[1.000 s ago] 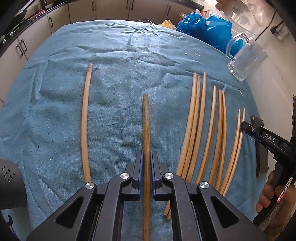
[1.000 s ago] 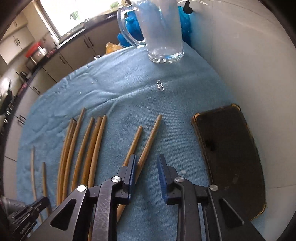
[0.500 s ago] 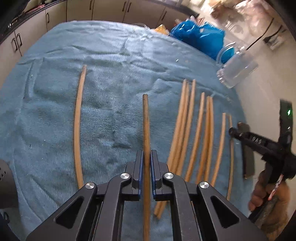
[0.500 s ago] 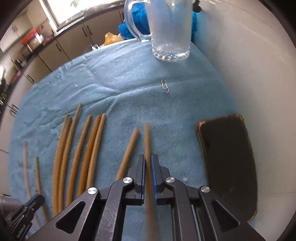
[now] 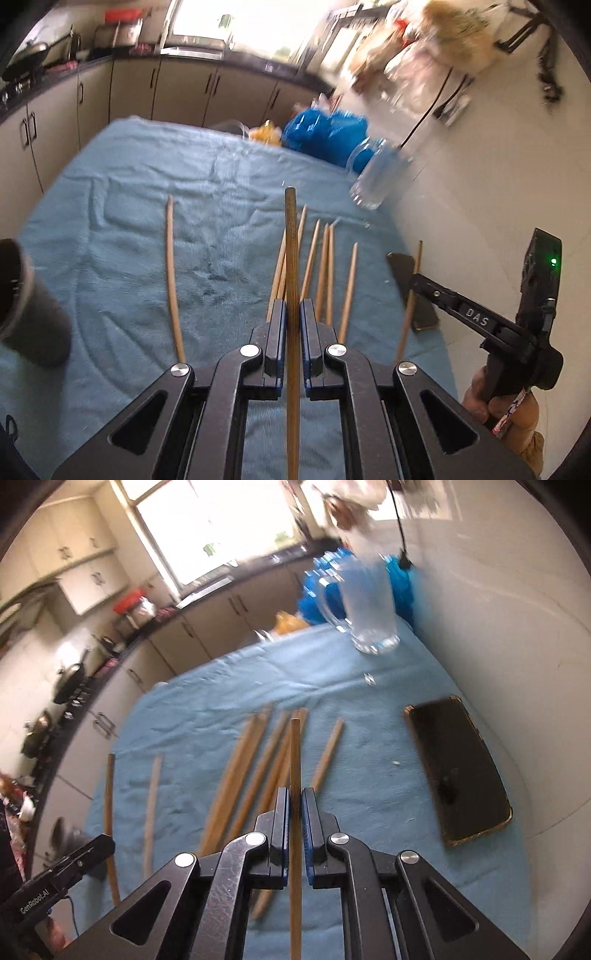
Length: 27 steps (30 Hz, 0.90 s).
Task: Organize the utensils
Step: 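Grasp a wooden chopstick with the right gripper while the left gripper holds its chopstick, then carry both chopsticks to the black cup and open both grippers over it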
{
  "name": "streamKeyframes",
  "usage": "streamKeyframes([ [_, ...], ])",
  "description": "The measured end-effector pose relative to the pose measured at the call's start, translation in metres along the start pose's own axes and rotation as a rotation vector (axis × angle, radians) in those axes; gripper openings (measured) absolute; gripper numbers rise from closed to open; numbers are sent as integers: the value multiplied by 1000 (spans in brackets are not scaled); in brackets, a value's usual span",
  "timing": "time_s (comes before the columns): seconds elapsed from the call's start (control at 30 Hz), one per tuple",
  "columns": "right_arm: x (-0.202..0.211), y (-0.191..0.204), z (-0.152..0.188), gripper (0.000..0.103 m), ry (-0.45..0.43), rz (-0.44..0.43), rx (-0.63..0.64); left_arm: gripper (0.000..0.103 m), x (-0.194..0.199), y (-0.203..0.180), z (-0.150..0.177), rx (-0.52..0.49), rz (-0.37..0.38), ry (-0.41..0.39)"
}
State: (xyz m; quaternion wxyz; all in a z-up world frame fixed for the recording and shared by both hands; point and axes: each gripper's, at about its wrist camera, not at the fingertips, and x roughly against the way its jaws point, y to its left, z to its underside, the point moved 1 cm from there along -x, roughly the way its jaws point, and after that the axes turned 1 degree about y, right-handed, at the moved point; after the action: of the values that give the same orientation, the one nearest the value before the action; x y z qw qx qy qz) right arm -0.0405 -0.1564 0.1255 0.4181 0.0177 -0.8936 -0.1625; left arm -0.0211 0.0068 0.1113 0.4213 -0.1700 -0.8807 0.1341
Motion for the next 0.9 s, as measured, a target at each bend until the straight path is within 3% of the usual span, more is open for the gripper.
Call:
streamKeyframes([
  [0.23,42,74,4,7,-128,-121,89,7,77,34,-6,36,3,-172],
  [0.47,64,168,-9,7,-241,-253,202,7,141,96,-33,64,-155,-366],
  [0.73,59,275,-24,7,-297,-399,287,7,156,157,-70,117,-260,-498],
  [0.9,37,328,-28,7,-304,-457,310,7,147,177,-84,93,-299,-571],
])
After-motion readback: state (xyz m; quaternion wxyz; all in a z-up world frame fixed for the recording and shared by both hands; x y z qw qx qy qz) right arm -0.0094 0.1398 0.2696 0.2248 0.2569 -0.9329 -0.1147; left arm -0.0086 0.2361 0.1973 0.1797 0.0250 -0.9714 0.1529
